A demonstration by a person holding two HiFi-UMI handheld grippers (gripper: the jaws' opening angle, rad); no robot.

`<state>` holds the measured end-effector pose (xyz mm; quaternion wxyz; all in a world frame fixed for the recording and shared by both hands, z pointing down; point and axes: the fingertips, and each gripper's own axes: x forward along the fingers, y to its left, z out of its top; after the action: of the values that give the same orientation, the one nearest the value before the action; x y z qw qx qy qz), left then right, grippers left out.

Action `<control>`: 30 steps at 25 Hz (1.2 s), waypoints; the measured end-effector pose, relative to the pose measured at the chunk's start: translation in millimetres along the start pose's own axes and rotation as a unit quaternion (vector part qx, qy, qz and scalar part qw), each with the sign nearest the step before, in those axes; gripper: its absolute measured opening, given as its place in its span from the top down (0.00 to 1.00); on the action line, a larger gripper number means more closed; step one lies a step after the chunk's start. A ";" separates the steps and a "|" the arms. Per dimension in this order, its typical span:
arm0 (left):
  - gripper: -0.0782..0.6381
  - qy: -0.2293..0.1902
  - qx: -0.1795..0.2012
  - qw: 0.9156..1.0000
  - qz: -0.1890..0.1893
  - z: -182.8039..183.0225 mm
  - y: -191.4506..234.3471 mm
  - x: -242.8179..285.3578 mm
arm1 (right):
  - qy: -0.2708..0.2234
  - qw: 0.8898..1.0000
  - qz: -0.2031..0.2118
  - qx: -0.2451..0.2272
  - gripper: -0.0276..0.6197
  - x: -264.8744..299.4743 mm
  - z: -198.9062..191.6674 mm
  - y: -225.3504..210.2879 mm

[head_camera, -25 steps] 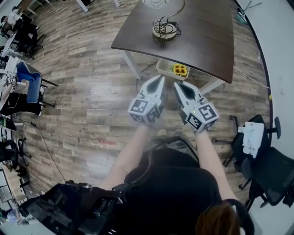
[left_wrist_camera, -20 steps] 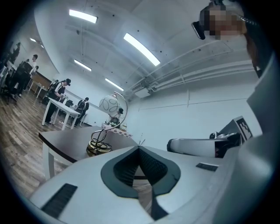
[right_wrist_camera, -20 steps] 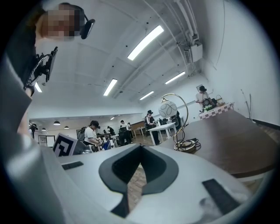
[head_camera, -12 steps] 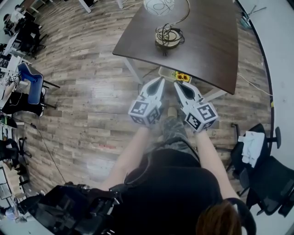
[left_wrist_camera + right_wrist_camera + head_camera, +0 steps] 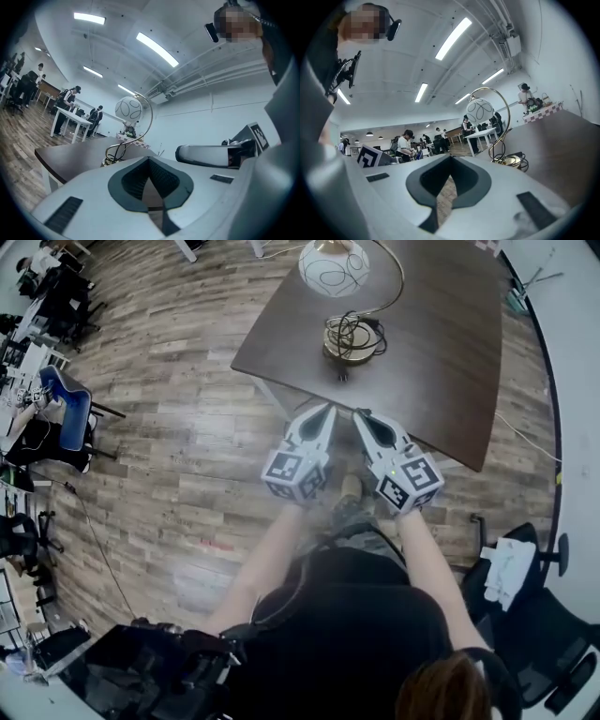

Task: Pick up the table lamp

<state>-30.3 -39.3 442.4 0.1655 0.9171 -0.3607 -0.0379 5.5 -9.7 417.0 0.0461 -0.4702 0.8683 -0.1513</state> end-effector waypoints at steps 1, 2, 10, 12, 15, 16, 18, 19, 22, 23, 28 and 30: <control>0.89 -0.001 0.000 1.000 0.003 1.7 3.2 5.1 | 0.001 1.000 0.004 0.001 0.96 4.9 1.0 -4.1; 0.89 -0.002 0.000 1.000 0.005 3.2 6.1 9.6 | 0.003 1.000 0.008 0.002 0.96 9.5 1.6 -7.9; 0.89 0.006 -0.005 1.000 0.025 3.3 33.0 42.4 | 0.022 0.999 0.028 0.017 0.96 41.1 -1.8 -37.0; 0.89 0.010 -0.001 1.000 0.027 1.3 39.8 50.6 | 0.026 0.999 0.033 0.020 0.96 48.5 -3.7 -44.3; 0.89 0.015 0.000 0.999 0.030 -1.4 47.1 60.8 | 0.031 0.998 0.037 0.027 0.96 57.5 -5.9 -54.0; 0.89 0.017 -0.002 0.999 0.031 -2.1 48.8 64.1 | 0.032 0.998 0.037 0.030 0.96 60.4 -6.1 -57.2; 0.89 0.020 -0.002 0.999 0.033 -4.2 52.3 70.9 | 0.034 0.998 0.040 0.033 0.96 66.0 -6.6 -63.3; 0.89 0.022 -0.003 0.999 0.034 -5.7 54.2 74.3 | 0.035 0.998 0.042 0.034 0.96 68.6 -7.4 -66.4; 0.89 0.026 -0.006 0.999 0.039 -9.6 58.0 83.2 | 0.040 0.997 0.046 0.037 0.96 74.0 -8.0 -74.7; 0.89 0.027 -0.007 0.999 0.040 -10.0 58.4 86.2 | 0.041 0.997 0.047 0.038 0.96 75.1 -7.6 -77.4; 0.89 0.030 -0.008 0.999 0.045 -11.8 60.8 100.3 | 0.042 0.997 0.055 0.045 0.96 81.6 -6.7 -90.1; 0.89 0.027 -0.005 0.999 0.045 -11.9 60.5 104.3 | 0.041 0.996 0.060 0.046 0.96 83.3 -6.5 -92.9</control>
<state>9.6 -147.7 478.8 0.1814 0.8998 -0.3967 -0.0077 32.4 -125.0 456.8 0.0414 -0.4077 0.8883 -0.2075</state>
